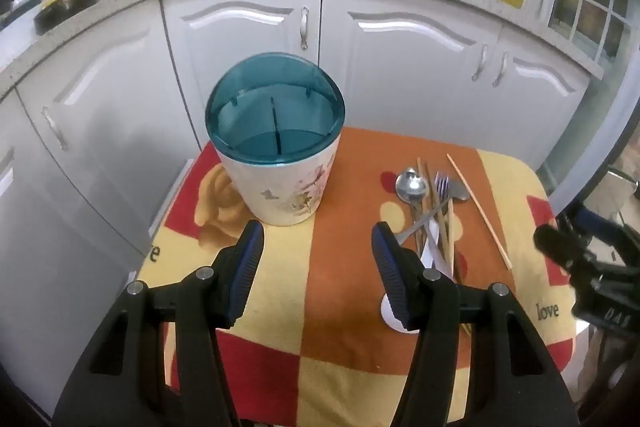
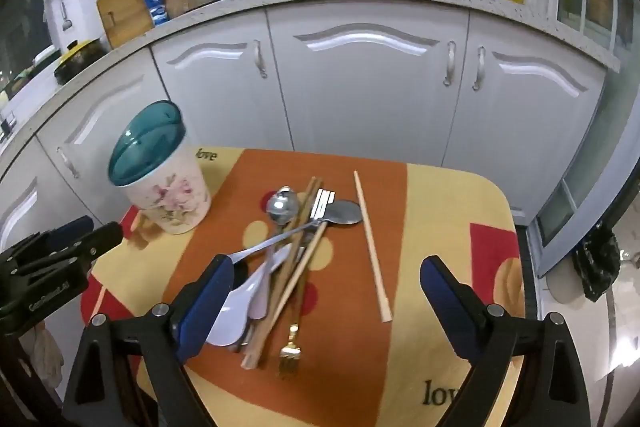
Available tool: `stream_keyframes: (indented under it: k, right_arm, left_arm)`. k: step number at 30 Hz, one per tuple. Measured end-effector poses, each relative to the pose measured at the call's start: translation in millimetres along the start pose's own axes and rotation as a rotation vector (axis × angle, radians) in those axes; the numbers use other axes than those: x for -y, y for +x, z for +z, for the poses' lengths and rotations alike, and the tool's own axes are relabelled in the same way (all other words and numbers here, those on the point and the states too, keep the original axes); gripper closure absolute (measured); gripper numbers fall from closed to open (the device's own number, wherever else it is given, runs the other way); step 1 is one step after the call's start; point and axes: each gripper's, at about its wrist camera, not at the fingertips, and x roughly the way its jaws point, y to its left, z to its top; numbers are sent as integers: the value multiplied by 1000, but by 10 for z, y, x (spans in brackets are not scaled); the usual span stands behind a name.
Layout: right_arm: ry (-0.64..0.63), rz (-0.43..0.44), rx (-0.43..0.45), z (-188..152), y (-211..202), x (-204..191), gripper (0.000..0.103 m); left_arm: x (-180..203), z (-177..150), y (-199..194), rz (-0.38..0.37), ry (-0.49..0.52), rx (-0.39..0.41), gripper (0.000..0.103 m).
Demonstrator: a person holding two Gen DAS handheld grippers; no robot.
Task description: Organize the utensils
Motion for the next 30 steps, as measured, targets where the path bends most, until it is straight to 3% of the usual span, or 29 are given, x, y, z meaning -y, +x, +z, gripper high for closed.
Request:
stream_keyframes:
  k: [12,30]
  right_arm:
    - [20,16,-6,115,-220,-52,9]
    - [8,22,19,65,-363,-135,14]
  left_arm:
    - [-56,-13,-214,0,2,57,47]
    - [-5,-62,-326,-18,14,60,47]
